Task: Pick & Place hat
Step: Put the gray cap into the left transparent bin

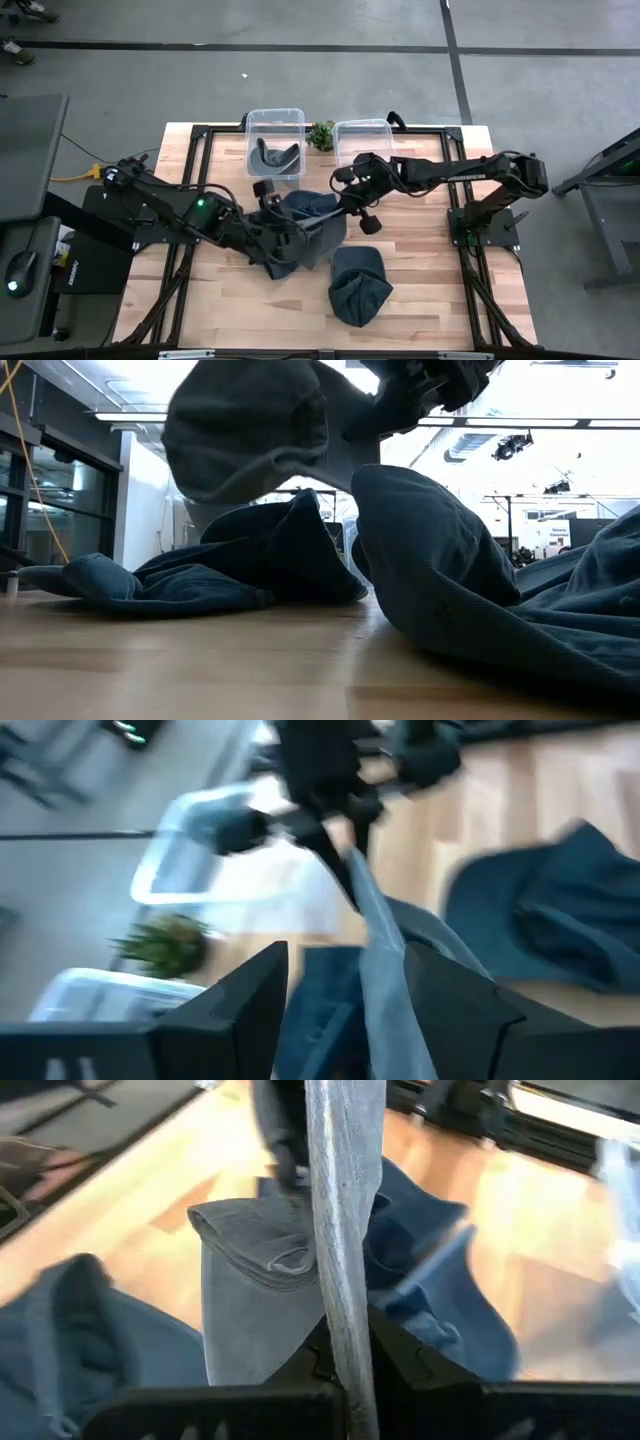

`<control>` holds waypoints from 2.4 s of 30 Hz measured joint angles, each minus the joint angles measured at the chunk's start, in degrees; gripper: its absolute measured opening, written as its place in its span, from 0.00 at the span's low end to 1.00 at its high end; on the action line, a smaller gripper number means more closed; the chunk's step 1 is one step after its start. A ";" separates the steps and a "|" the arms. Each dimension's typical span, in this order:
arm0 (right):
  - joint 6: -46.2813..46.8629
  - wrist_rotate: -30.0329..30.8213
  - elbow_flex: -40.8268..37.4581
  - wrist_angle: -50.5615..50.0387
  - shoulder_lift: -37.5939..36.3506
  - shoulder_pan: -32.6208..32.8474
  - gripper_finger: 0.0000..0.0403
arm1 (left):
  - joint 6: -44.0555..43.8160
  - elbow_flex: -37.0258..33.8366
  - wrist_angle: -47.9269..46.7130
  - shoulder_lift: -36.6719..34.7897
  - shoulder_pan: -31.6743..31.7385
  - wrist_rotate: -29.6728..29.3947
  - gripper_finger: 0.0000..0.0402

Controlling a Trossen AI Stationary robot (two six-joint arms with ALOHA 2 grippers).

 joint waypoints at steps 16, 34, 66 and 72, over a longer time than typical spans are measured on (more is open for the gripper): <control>4.74 8.20 0.00 2.20 -4.24 -0.46 0.01 | -14.28 6.97 -16.23 -0.04 -1.61 -21.14 0.51; 3.97 16.53 0.02 -9.38 -21.22 -6.06 0.01 | -46.23 -2.19 -32.48 -0.04 -8.99 -27.53 0.51; 0.33 7.68 0.02 3.77 -24.66 -12.35 0.01 | -62.51 -25.75 -3.65 -0.02 -8.96 -35.04 0.51; -0.22 6.11 0.02 4.38 -24.64 -12.33 0.01 | -50.58 -26.18 12.39 -0.02 -8.85 -33.09 0.51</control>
